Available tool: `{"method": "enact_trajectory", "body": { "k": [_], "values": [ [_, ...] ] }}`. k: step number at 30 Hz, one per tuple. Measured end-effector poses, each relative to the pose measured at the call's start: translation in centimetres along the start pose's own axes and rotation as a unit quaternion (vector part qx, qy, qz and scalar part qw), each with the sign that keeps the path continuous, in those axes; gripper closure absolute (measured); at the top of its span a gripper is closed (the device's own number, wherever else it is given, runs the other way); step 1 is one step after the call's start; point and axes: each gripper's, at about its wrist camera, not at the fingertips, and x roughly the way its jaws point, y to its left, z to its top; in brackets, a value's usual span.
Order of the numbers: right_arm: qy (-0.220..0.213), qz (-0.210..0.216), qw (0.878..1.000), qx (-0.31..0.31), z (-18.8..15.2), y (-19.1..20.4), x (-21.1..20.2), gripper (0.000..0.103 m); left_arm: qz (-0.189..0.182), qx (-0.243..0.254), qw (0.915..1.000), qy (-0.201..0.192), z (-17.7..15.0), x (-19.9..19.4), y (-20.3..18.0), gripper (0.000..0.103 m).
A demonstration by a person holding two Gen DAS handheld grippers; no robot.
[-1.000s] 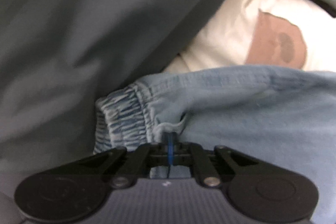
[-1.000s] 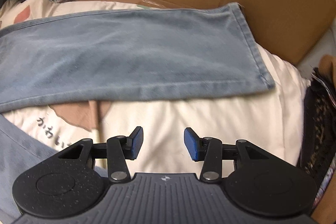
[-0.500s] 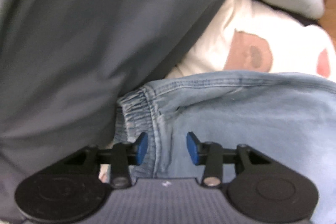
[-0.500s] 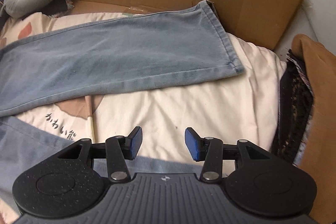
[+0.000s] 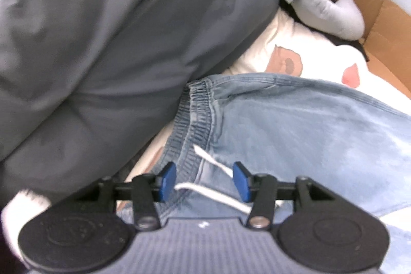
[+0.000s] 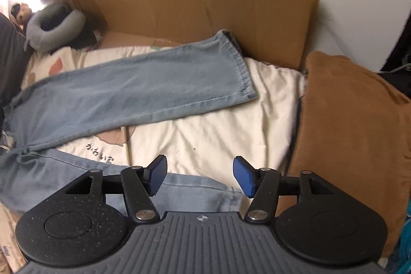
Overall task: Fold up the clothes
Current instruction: 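Open the left gripper and lift both grippers away from the jeans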
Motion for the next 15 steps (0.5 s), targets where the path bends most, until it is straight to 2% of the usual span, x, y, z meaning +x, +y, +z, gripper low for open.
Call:
{"method": "enact_trajectory", "body": {
  "k": [4, 10, 15],
  "values": [
    [-0.004, 0.016, 1.0, -0.007, -0.6, -1.8, -3.1, 0.039, -0.006, -0.003, 1.0, 0.002, -1.8, -3.3, 0.8, 0.04],
    [0.008, 0.028, 1.0, 0.0, -2.1, -4.2, -7.3, 0.039, -0.019, -0.011, 0.9997, 0.014, -4.6, -7.3, 2.1, 0.04],
    [0.014, 0.027, 1.0, 0.004, -4.8, -4.5, -11.0, 0.038, -0.035, -0.023, 0.9988, 0.023, -6.9, -10.4, 2.8, 0.039]
  ]
}}
